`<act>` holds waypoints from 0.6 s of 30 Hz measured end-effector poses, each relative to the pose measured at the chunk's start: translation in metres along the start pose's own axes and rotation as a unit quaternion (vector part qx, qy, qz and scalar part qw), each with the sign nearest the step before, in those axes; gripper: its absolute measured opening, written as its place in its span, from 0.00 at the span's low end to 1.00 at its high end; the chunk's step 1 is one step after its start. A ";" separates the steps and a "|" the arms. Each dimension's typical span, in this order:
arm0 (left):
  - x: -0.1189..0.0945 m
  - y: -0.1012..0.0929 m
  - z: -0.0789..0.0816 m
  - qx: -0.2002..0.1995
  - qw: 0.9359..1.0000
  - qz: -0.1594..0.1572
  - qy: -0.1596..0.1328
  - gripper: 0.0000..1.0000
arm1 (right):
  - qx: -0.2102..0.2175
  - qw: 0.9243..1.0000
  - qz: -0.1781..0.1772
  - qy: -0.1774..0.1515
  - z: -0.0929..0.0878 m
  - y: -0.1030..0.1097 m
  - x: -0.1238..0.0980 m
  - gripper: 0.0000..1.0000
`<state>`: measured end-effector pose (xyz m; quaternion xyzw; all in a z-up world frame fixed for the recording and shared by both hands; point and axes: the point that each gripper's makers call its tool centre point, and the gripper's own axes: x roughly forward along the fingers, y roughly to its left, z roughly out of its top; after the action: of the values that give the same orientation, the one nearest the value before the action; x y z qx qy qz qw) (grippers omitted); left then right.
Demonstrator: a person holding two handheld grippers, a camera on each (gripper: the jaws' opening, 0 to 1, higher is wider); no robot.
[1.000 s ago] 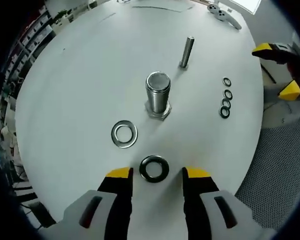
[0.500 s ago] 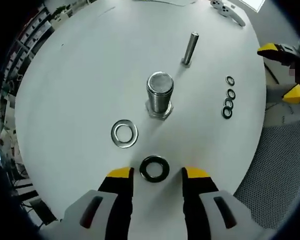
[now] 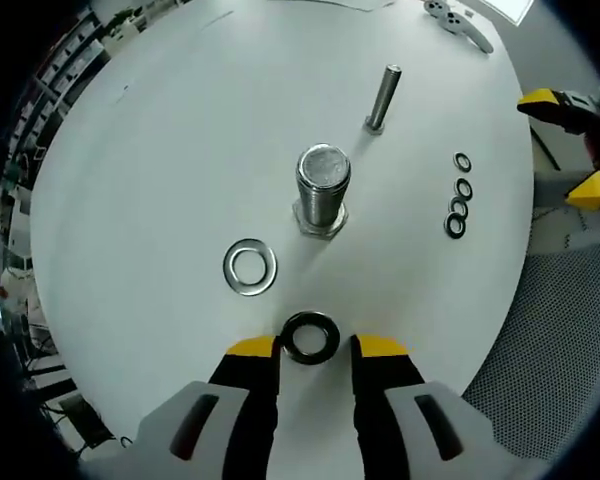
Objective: Place the washer onto the threaded stud by aligning its center hole with the stud, sliding it down to the base, and recovering from edge contact or off-axis alignment until the washer reaches the visible bottom stop.
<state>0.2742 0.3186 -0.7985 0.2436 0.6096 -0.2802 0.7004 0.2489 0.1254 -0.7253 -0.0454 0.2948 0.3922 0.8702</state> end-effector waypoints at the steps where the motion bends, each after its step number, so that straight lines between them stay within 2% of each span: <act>1: 0.000 0.000 0.000 0.001 1.000 0.000 0.001 0.26 | 0.000 1.000 0.000 0.000 0.000 0.000 0.000 0.52; 5: 0.000 -0.001 0.000 0.003 1.000 -0.001 0.001 0.25 | 0.001 1.000 0.000 0.000 0.000 0.000 0.000 0.52; 8: 0.001 -0.002 0.000 0.020 1.000 -0.001 0.002 0.21 | 0.000 1.000 0.000 0.000 0.000 0.000 0.000 0.52; 18: 0.002 0.000 0.000 0.012 1.000 -0.004 0.008 0.21 | 0.000 1.000 -0.001 0.000 0.000 0.000 0.000 0.51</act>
<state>0.2742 0.3183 -0.8008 0.2515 0.6125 -0.2882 0.6918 0.2491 0.1252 -0.7254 -0.0459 0.2949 0.3917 0.8703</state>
